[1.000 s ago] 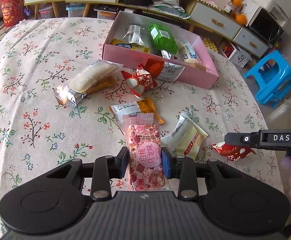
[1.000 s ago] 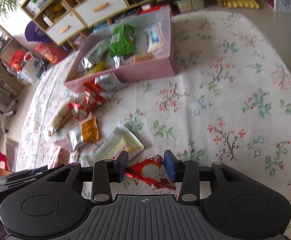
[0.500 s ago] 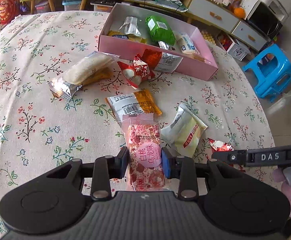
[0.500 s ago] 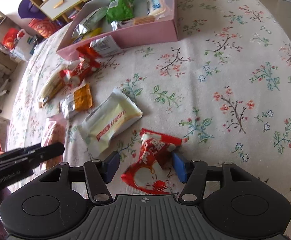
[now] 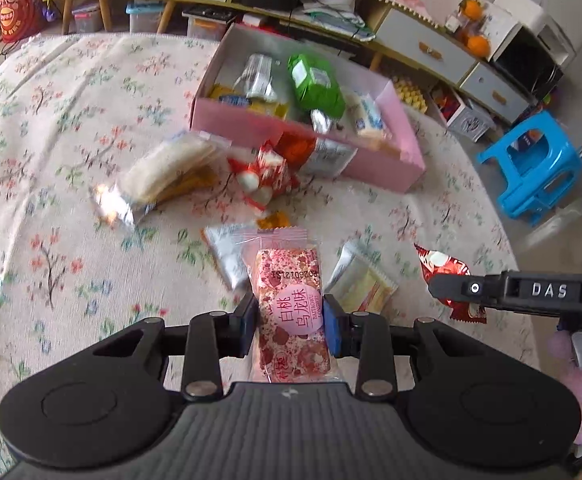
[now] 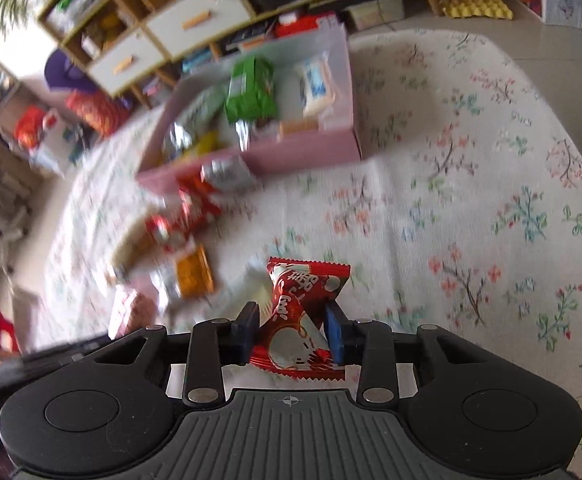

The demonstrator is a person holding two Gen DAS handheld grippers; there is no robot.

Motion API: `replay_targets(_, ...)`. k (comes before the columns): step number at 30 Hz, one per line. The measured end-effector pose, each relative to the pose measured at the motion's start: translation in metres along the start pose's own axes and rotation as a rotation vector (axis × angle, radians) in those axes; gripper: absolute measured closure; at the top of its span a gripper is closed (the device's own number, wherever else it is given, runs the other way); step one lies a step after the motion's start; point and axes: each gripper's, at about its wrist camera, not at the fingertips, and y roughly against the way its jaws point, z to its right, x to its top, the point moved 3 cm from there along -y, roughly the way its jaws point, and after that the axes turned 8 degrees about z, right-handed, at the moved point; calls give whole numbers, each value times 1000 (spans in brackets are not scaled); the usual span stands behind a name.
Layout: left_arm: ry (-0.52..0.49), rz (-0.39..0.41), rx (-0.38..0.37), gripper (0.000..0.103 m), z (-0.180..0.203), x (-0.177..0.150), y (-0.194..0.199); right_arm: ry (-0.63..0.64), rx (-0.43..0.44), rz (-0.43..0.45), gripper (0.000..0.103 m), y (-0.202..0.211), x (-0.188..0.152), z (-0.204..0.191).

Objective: Organize snacks
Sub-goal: 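Carry both packs into the pink box and open both tools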

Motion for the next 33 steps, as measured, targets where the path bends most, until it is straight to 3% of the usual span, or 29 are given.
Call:
replay_targets(5, -20, 53, -14, 72, 7, 34, -3, -63, 16, 47, 69, -3, 33, -3)
replay_targets(10, -4, 49, -52, 72, 7, 70, -22, -121, 41, 86, 69, -15, 63, -3)
replay_targets(17, -30, 77, -23, 72, 7, 112, -63, -158, 52, 160, 69, -41, 105, 0)
replay_targets(24, -54, 67, 7, 72, 6, 136, -109, -218, 130, 210, 69, -72, 127, 20)
replay_targets(33, -89, 73, 73, 72, 0, 149, -134, -244, 181, 223, 68, -101, 140, 30)
